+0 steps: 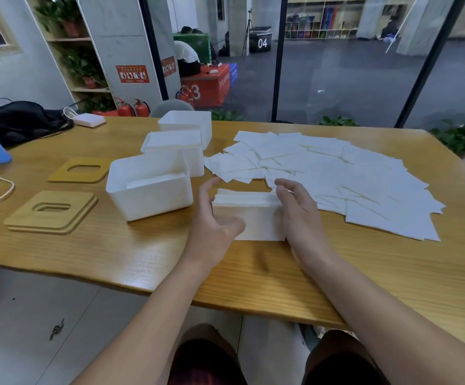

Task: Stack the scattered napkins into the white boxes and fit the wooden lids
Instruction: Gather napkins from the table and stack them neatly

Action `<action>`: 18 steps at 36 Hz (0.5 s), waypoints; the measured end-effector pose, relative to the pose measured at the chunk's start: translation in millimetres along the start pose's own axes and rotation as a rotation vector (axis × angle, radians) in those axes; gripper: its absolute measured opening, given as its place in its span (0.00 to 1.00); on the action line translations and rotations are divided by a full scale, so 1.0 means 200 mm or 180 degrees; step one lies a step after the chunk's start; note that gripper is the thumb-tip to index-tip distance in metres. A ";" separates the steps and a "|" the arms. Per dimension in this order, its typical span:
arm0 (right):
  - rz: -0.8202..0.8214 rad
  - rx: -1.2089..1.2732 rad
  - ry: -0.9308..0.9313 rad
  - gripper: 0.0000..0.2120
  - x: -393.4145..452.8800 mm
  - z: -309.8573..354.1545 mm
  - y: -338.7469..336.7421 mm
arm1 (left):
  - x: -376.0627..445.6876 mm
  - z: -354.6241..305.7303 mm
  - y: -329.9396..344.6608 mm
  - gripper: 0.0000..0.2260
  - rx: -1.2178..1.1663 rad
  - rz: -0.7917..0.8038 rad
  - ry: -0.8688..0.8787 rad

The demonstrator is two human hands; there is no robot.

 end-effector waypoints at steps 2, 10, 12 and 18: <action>0.0007 0.0066 0.0077 0.11 0.00 -0.01 0.00 | 0.00 0.00 0.01 0.40 0.0117 0.0142 0.0012; 0.0525 -0.0113 0.0016 0.18 -0.05 0.01 -0.01 | 0.00 0.02 -0.01 0.33 0.0161 0.0152 -0.0054; 0.0784 -0.0528 0.0030 0.23 -0.05 0.02 -0.06 | 0.00 0.02 -0.03 0.28 0.0176 0.0213 -0.0040; 0.1111 -0.1409 -0.0254 0.25 -0.05 0.03 -0.15 | 0.00 0.02 -0.09 0.12 0.0327 0.0608 0.0058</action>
Point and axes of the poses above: each hand's wrist, its own x-axis towards the middle knuckle, its own y-axis out of the palm, z = x × y, the point moved 3 cm from there along x, towards the middle knuckle, and after that the axes turned 5 degrees about x, right-handed, at the moved point
